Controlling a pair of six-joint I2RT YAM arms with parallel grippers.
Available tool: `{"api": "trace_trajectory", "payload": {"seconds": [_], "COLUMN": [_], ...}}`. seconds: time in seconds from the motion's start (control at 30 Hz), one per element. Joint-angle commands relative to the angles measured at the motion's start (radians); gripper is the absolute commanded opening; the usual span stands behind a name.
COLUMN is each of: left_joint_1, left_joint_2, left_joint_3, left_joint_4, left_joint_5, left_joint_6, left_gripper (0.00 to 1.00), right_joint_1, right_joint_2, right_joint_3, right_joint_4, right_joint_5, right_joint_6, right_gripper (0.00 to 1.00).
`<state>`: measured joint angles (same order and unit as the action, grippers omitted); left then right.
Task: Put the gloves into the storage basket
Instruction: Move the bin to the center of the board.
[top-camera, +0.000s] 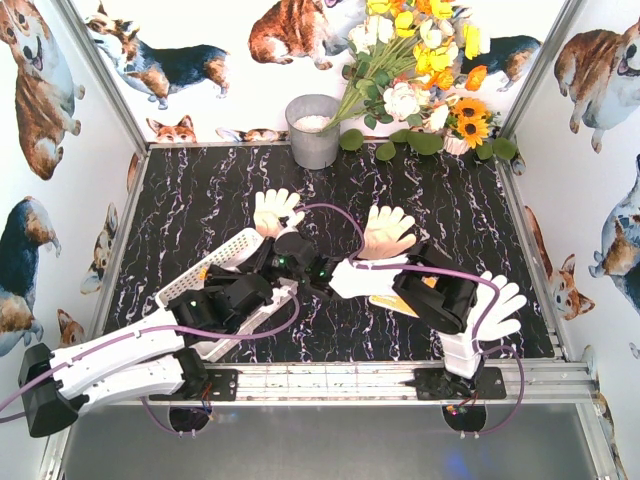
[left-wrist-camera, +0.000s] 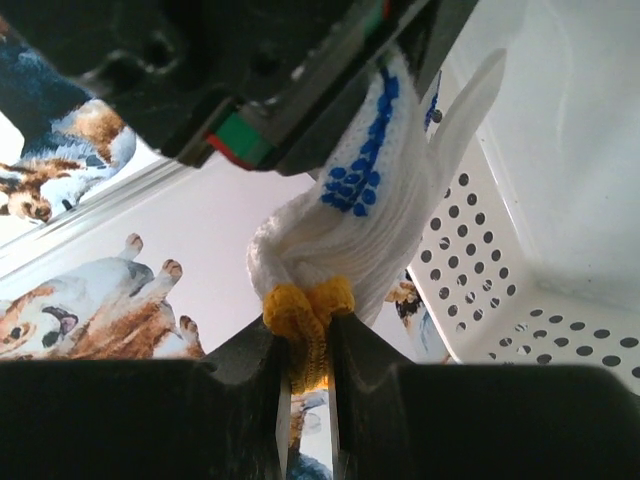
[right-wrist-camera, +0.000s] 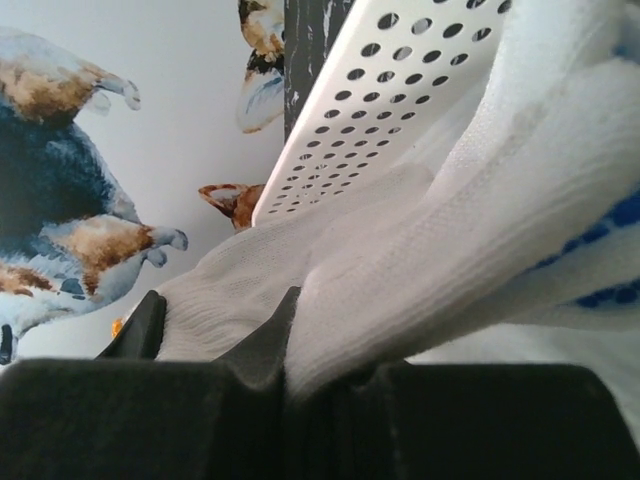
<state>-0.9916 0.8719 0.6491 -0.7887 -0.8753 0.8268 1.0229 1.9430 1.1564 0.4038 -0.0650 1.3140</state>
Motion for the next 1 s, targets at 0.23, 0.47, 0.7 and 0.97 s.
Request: {"api": "trace_trajectory", "payload": {"seconds": [0.23, 0.47, 0.7, 0.97], "left_joint_1": [0.071, 0.077, 0.064, 0.009], "left_joint_2": [-0.035, 0.004, 0.095, 0.236], "left_joint_3": [-0.107, -0.063, 0.020, 0.096], "left_joint_4": [-0.014, -0.027, -0.006, 0.070], "left_joint_5": [-0.055, -0.021, -0.010, -0.028], "left_joint_6": [0.162, 0.125, 0.092, 0.044], "left_gripper": [0.00, 0.00, 0.00, 0.00], "right_joint_1": [0.022, 0.020, -0.012, -0.094], "right_joint_2": [0.096, 0.089, 0.043, -0.036], "right_joint_3": [0.082, 0.067, 0.025, -0.086], "right_joint_4": [-0.031, -0.131, -0.219, -0.248], "right_joint_5": [-0.035, 0.016, 0.079, 0.109], "right_joint_6": [-0.017, -0.053, -0.089, -0.135], "right_gripper": [0.00, 0.00, 0.00, 0.00]}}
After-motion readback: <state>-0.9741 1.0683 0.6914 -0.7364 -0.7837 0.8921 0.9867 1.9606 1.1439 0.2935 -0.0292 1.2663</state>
